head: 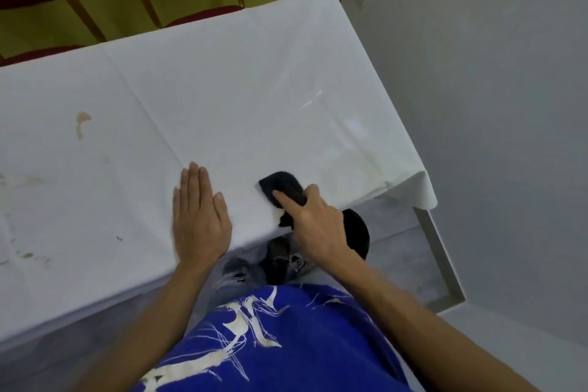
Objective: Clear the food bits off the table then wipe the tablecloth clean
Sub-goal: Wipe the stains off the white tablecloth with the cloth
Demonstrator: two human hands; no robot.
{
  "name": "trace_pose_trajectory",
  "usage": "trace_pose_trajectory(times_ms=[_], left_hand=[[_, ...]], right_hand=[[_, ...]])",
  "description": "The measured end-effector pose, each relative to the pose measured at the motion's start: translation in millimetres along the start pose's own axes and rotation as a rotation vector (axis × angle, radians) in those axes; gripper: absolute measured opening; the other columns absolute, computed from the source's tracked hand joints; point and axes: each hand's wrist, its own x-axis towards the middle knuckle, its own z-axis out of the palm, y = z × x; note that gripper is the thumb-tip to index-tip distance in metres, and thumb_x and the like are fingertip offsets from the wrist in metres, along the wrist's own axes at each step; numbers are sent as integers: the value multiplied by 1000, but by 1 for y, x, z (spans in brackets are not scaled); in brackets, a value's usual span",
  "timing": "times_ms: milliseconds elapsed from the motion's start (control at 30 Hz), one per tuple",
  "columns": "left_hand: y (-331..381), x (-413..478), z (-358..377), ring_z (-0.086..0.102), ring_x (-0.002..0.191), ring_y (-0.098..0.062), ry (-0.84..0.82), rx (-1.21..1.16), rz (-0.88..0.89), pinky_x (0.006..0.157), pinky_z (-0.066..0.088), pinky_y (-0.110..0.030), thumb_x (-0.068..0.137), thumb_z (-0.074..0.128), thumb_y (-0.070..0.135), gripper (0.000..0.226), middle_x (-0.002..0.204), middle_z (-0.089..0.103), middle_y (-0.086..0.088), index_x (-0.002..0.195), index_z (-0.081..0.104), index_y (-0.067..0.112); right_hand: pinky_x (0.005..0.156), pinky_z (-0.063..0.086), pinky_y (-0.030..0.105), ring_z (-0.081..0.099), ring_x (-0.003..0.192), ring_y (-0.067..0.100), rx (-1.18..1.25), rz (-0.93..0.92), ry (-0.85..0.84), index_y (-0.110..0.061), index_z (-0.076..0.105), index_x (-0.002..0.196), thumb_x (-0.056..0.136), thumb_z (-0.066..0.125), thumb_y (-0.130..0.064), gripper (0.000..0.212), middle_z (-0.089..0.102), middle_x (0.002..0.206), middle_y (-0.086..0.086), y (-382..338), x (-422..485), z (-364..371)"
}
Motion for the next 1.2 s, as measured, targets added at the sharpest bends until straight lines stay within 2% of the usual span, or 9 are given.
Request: trace_pose_trajectory(times_ms=[200, 333, 500, 600, 667, 800, 867, 1067, 1200], left_hand=[[-1, -1, 0, 5, 154, -19, -13, -11, -2, 125, 9, -42, 104, 18, 34, 59, 166, 11, -7, 156, 16, 5], [0, -1, 1, 7, 154, -20, -2, 3, -7, 125, 10, -42, 104, 18, 33, 59, 166, 12, -8, 156, 17, 4], [0, -1, 2, 10, 154, -21, 8, 14, -18, 124, 14, -44, 104, 20, 31, 59, 165, 15, -9, 155, 20, 4], [-2, -2, 1, 11, 153, -22, 16, 3, -14, 124, 14, -44, 103, 21, 31, 59, 165, 16, -10, 155, 20, 4], [-2, -4, 2, 8, 154, -20, 3, -11, -10, 125, 12, -44, 104, 19, 32, 59, 165, 14, -9, 156, 18, 4], [0, -1, 2, 7, 154, -19, -4, -13, -5, 125, 12, -43, 104, 19, 32, 59, 166, 12, -7, 156, 17, 5], [0, -1, 2, 8, 154, -20, 2, -15, -5, 125, 13, -43, 104, 20, 32, 58, 165, 14, -8, 156, 19, 5], [-1, 1, 4, 10, 154, -22, -3, -4, 16, 125, 12, -43, 104, 20, 32, 58, 165, 15, -10, 155, 21, 3], [9, -1, -1, -1, 154, -19, -88, -75, 4, 125, 9, -43, 105, 15, 34, 60, 166, 3, -7, 157, 11, 6]], right_hand=[[74, 48, 43, 57, 82, 41, -67, 460, 245, -38, 46, 142, 92, 59, -23, 54, 45, 107, 17, 151, 16, -57], [82, 48, 43, 56, 91, 43, -10, 498, 176, -27, 34, 148, 93, 51, -15, 59, 41, 121, 19, 116, 23, -51], [71, 42, 38, 57, 91, 39, 124, 275, -3, -28, 30, 148, 94, 43, -13, 57, 40, 121, 9, -5, 11, -21], [66, 45, 40, 60, 88, 41, 81, -51, -144, -24, 34, 148, 92, 55, -17, 61, 43, 120, 14, -56, 2, -1], [57, 43, 35, 61, 80, 38, 22, -124, -198, -24, 38, 148, 85, 64, -16, 69, 46, 115, 17, -45, -2, 5], [59, 39, 33, 47, 68, 24, -12, 133, -40, -47, 37, 143, 92, 52, -26, 57, 38, 99, 1, 30, -3, -23], [64, 41, 34, 52, 72, 29, -27, 262, 59, -49, 36, 143, 95, 46, -27, 54, 38, 97, 2, 73, 3, -41], [84, 47, 45, 57, 93, 45, 19, 603, 243, -30, 47, 144, 96, 50, -16, 50, 53, 110, 23, 127, 18, -79], [79, 43, 41, 56, 96, 44, 59, 523, 184, -20, 44, 147, 103, 40, -25, 44, 50, 122, 27, 91, 12, -63]])
